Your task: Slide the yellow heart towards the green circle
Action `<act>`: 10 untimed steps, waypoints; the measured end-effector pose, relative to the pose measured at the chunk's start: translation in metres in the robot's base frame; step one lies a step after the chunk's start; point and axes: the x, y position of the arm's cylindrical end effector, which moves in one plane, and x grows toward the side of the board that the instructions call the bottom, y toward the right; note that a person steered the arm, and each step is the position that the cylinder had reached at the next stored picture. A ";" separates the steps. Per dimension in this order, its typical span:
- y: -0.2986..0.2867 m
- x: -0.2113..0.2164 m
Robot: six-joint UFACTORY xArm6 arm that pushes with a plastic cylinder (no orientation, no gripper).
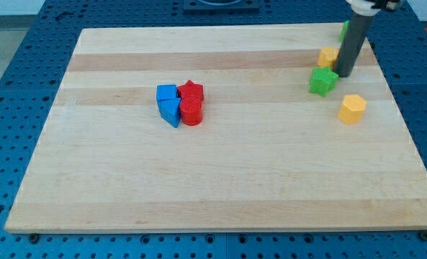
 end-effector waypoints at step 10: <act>0.038 -0.005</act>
